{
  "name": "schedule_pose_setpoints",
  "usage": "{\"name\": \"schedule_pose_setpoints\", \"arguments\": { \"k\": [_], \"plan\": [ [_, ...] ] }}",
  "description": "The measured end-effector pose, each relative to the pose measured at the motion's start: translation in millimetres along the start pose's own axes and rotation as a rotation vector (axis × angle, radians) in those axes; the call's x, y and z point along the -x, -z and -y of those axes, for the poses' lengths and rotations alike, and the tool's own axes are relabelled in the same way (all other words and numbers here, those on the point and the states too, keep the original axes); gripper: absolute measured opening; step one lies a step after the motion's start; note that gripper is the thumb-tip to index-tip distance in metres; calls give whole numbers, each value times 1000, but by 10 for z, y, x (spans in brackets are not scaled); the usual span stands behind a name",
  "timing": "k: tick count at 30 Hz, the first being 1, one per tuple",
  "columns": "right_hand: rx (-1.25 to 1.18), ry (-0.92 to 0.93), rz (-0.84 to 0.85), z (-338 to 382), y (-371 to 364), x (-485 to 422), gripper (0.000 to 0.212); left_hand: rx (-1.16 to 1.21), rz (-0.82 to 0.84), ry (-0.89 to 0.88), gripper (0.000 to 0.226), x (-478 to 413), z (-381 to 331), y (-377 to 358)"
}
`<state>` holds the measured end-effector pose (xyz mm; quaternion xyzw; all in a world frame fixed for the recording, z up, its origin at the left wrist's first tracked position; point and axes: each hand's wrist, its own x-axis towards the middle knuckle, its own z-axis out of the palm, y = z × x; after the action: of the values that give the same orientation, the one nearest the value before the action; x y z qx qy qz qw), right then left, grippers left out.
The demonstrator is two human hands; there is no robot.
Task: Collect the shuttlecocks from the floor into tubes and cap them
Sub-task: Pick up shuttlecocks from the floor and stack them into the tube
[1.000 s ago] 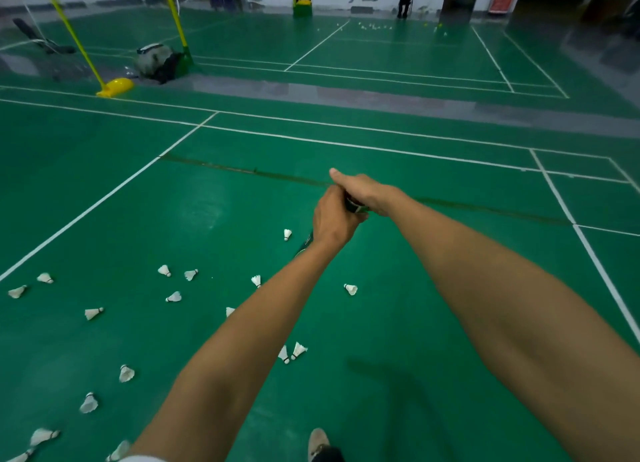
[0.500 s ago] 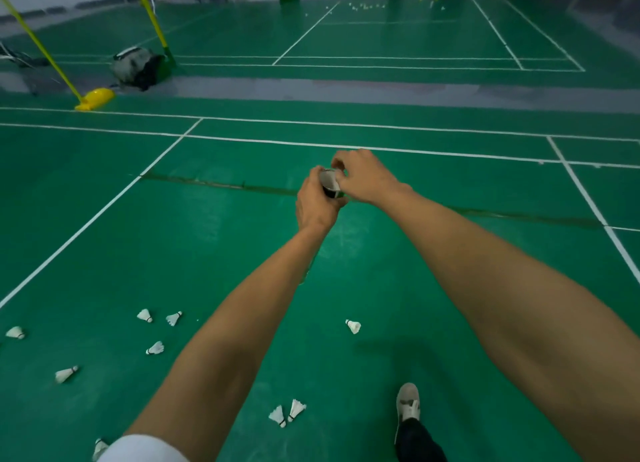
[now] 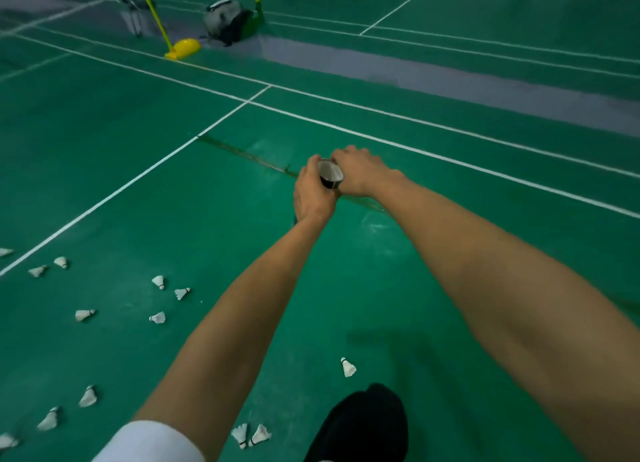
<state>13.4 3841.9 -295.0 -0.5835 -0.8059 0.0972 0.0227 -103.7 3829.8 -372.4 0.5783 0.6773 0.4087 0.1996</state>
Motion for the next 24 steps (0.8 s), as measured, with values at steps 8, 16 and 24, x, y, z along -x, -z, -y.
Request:
{"name": "schedule_pose_setpoints", "arguments": {
  "k": [8, 16, 24],
  "plan": [
    [88, 135, 30, -664, -26, -1537, 51, 5, -157, 116, 41, -1310, 79, -808],
    [152, 314, 93, -928, 196, -3195, 56, -2, -285, 326, 62, -2682, 202, -1146],
    [156, 666, 157, -396, 210, -4351, 59, -107, -522, 532, 75, -3335, 640, -903]
  ]
}}
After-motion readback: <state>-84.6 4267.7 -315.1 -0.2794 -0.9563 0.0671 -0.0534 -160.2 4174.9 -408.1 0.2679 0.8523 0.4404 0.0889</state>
